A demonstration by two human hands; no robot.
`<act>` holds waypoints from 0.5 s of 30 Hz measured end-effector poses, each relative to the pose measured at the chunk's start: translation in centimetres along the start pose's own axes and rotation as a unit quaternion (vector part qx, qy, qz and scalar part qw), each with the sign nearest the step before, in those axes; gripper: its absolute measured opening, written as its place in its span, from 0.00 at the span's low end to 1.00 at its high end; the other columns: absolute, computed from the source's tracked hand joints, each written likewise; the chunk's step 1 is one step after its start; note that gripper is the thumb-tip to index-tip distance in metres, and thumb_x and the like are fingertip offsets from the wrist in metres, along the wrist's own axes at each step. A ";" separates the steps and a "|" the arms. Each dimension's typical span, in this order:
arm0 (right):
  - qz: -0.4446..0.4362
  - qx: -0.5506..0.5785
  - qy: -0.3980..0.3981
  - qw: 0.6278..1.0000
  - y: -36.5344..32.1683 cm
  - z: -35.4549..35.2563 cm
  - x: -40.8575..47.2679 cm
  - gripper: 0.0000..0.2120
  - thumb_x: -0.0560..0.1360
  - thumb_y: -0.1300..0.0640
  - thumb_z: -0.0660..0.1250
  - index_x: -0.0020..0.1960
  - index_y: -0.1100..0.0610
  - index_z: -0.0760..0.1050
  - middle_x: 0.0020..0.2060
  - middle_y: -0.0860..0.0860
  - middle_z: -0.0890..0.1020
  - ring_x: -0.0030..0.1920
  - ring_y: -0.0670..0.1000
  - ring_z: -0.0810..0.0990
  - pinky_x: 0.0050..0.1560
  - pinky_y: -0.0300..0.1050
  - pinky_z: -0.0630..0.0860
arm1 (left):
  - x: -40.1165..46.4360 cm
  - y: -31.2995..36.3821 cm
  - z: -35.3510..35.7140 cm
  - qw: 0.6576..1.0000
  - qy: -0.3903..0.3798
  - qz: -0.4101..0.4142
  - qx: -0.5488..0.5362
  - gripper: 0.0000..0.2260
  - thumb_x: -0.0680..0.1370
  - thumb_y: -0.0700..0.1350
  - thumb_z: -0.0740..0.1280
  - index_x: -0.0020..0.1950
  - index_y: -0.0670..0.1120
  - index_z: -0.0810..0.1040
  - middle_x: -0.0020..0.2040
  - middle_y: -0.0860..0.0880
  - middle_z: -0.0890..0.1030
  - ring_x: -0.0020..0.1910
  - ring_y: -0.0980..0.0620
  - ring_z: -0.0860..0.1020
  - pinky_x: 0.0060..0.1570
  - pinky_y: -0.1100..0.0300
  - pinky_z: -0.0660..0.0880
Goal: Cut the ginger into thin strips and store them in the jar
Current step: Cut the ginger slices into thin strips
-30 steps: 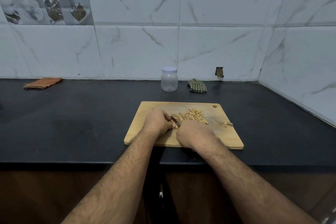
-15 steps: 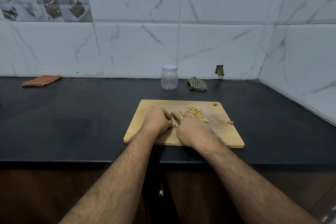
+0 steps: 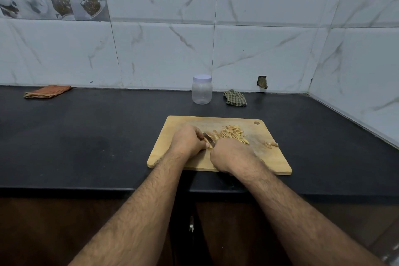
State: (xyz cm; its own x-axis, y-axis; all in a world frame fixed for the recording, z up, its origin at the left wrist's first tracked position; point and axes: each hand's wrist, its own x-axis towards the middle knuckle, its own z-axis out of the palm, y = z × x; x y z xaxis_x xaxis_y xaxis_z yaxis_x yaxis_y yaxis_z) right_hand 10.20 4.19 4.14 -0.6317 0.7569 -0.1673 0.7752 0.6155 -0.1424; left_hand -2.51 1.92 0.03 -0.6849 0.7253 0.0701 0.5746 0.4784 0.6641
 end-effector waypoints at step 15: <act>-0.001 -0.015 -0.032 0.999 0.4 -0.2 -1.3 0.13 0.79 0.60 0.59 0.62 0.59 0.74 0.44 0.54 0.76 0.45 0.56 0.80 0.51 0.51 0.81 | 0.4 -0.1 0.2 1.000 -0.004 -0.008 -0.003 0.08 0.72 0.45 0.77 0.48 0.49 0.82 0.45 0.53 0.81 0.47 0.54 0.78 0.46 0.62 0.71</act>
State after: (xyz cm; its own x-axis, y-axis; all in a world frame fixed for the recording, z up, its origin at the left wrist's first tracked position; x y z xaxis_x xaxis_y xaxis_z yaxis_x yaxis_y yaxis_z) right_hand 11.35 3.53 4.49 -0.6311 0.7407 -0.2303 0.7734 0.6237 -0.1134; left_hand -2.72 2.26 -0.15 -0.6904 0.7215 0.0526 0.5606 0.4875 0.6694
